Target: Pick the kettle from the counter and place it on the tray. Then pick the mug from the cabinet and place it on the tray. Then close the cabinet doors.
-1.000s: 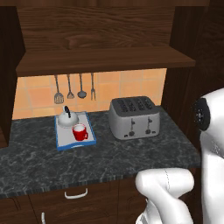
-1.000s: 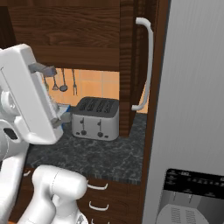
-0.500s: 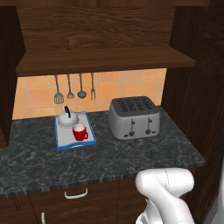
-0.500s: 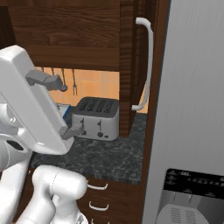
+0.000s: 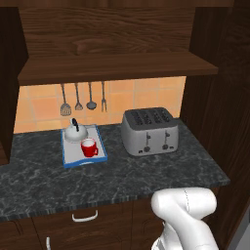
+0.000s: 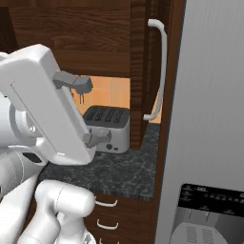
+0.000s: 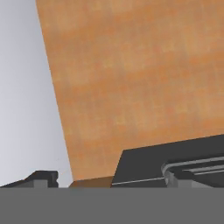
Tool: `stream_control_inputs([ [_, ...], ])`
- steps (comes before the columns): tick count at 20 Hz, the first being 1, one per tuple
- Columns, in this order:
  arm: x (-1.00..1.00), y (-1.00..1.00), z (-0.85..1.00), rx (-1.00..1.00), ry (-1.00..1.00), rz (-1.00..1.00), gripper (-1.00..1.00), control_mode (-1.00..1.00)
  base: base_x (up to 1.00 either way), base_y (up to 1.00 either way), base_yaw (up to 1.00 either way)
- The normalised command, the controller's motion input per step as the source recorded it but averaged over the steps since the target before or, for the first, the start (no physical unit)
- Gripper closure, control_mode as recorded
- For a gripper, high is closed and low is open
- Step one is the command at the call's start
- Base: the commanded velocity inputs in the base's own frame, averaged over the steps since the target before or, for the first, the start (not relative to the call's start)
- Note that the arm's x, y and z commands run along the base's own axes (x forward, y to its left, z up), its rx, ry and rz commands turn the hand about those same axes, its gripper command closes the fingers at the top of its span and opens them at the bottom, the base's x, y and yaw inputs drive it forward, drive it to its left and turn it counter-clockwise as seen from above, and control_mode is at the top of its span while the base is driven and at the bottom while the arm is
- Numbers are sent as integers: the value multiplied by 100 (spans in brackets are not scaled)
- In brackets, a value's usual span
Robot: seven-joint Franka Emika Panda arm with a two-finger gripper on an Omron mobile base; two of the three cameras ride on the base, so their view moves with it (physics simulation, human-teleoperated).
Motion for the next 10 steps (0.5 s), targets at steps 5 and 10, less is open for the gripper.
stream_control_inputs([
  [5,36,-9,8,2,0,24,-100,-100,0,0,0],
  [10,52,-7,0,0,9,23,-100,-100,0,0,0],
])
